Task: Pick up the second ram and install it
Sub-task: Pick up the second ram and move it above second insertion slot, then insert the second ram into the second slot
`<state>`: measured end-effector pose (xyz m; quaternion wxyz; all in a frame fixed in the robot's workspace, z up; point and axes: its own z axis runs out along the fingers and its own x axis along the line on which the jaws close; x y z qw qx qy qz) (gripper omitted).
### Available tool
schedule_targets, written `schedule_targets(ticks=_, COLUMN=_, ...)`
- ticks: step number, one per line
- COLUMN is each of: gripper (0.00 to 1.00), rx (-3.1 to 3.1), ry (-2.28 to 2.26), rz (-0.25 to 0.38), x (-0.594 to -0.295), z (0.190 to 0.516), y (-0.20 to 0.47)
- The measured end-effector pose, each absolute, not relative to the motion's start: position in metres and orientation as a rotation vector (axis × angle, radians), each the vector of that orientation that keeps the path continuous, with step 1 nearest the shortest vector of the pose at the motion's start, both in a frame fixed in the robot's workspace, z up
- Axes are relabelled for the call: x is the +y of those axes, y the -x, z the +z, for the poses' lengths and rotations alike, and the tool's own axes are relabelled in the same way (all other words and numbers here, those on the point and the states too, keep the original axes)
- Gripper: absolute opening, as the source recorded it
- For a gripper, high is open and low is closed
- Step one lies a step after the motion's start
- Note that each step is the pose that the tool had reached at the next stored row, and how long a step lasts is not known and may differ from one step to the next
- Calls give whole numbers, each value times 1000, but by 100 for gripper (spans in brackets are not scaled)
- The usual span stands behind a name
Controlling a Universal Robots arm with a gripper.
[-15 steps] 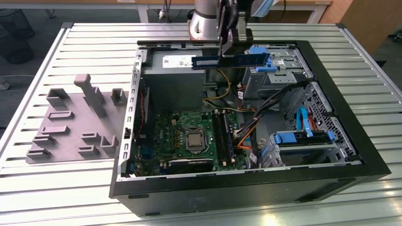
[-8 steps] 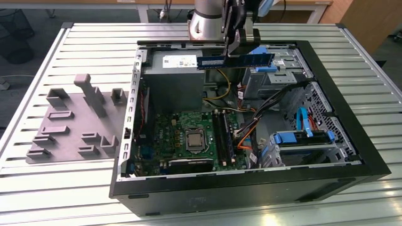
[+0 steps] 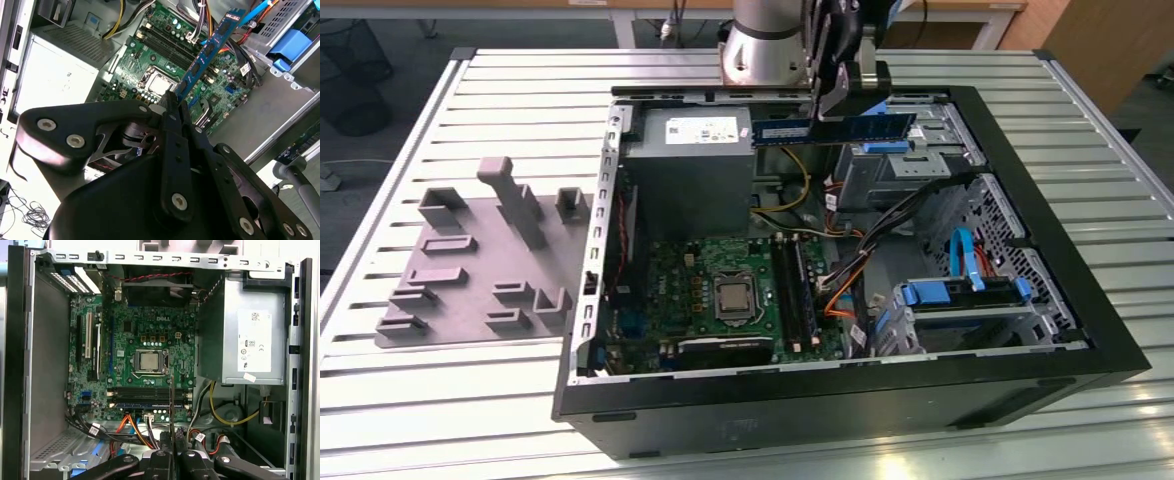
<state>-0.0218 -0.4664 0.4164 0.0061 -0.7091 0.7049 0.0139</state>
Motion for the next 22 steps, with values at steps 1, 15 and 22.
schedule_targets(ticks=1, gripper=14, rx=2206, ry=2219, rz=43, x=-466, z=416, y=22)
schedule_targets(ticks=15, gripper=14, rx=2216, ry=2209, rz=43, x=-466, z=416, y=21)
schedule_targets(ticks=22, gripper=14, rx=2253, ry=2171, rz=42, x=-466, z=416, y=21)
